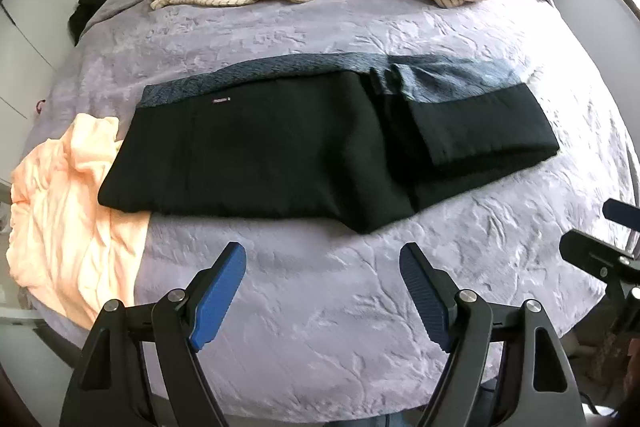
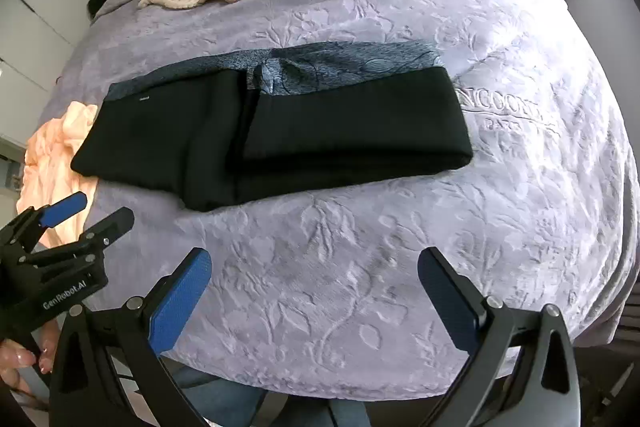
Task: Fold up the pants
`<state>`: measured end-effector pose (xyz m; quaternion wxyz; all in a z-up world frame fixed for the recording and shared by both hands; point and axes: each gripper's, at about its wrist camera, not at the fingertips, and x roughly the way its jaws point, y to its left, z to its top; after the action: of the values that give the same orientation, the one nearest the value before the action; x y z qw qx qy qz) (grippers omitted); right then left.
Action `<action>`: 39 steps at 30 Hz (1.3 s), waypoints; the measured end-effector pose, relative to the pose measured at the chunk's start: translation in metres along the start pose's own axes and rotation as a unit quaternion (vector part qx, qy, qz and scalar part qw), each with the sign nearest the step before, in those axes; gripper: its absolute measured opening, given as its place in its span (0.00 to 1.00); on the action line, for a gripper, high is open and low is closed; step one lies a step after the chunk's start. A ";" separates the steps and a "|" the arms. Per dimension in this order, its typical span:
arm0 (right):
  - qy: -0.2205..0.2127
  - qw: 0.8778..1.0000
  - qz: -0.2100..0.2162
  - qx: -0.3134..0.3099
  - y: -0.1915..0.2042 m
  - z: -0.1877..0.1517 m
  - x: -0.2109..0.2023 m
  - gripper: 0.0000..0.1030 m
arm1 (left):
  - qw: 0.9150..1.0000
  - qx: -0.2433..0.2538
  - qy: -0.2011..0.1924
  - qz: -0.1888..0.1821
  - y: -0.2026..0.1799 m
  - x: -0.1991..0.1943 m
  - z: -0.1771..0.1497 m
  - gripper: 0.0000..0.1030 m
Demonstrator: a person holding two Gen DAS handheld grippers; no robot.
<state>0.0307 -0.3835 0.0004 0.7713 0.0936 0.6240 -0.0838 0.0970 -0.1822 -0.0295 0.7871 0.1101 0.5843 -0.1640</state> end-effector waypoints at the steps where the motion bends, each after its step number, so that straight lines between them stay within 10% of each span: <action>1: -0.001 1.000 0.002 -0.002 -0.002 -0.002 -0.002 1.00 | 1.000 0.001 -0.001 0.001 -0.004 -0.002 -0.003 0.78; 20: 0.002 0.999 0.030 -0.044 -0.002 -0.034 -0.015 1.00 | 0.998 -0.051 -0.008 0.038 -0.003 -0.033 -0.059 0.78; 39: 0.005 0.998 0.029 -0.060 0.069 -0.013 0.003 1.00 | 0.997 -0.064 -0.018 0.041 0.077 -0.028 -0.052 0.78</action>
<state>0.0361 -0.3140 -0.0025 0.7748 0.0656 0.6284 -0.0236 0.0737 -0.0886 -0.0192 0.8090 0.0806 0.5744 -0.0956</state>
